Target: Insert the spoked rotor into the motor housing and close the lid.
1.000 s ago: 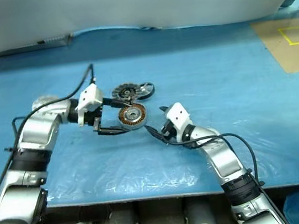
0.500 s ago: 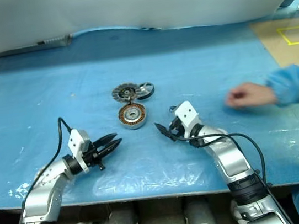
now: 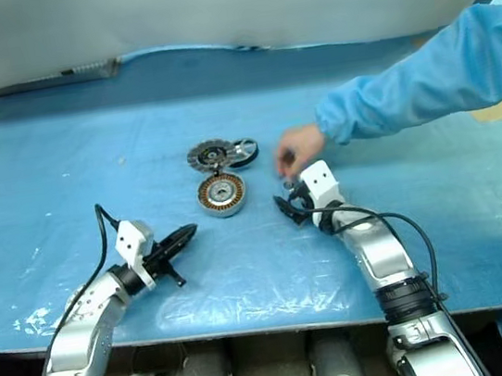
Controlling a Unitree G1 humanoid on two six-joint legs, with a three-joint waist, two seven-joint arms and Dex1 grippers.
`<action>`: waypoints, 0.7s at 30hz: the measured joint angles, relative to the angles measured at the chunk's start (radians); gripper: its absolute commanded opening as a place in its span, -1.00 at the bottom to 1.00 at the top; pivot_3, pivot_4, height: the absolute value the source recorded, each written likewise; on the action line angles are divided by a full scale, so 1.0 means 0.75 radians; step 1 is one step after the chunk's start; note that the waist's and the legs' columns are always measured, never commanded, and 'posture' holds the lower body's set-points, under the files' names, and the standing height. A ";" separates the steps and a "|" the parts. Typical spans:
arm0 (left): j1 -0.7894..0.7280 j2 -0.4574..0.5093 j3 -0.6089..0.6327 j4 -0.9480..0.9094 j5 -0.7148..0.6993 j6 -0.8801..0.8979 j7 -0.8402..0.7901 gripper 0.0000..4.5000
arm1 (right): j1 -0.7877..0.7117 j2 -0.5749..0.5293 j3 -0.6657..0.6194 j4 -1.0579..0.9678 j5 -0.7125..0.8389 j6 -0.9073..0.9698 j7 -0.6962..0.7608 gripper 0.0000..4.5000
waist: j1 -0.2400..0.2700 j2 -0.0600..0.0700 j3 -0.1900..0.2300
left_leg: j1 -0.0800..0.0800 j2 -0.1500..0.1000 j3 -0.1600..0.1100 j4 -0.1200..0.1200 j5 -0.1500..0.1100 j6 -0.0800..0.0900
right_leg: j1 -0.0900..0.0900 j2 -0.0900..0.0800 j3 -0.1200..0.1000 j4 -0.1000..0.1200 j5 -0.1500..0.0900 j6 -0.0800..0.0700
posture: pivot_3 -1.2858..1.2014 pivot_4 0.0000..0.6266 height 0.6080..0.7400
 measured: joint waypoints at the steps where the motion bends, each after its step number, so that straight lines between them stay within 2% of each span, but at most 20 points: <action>1: -0.004 0.002 0.000 0.000 0.000 0.000 0.002 -0.99 | -0.006 0.007 0.000 0.009 -0.003 -0.001 -0.013 1.00 | 0.000 0.000 0.000 | 0.001 0.000 0.000 0.000 0.000 0.000 | 0.000 0.000 0.000 0.000 0.000 0.000 | 0.03 -0.52 1.00; 21: -0.042 0.005 -0.008 0.057 0.006 -0.070 0.039 -0.99 | -0.021 0.011 0.004 0.023 -0.028 -0.002 -0.036 1.00 | 0.000 0.000 0.000 | 0.001 0.000 0.000 0.001 0.000 0.000 | 0.001 0.000 0.001 0.001 0.000 0.000 | 0.03 -0.52 1.00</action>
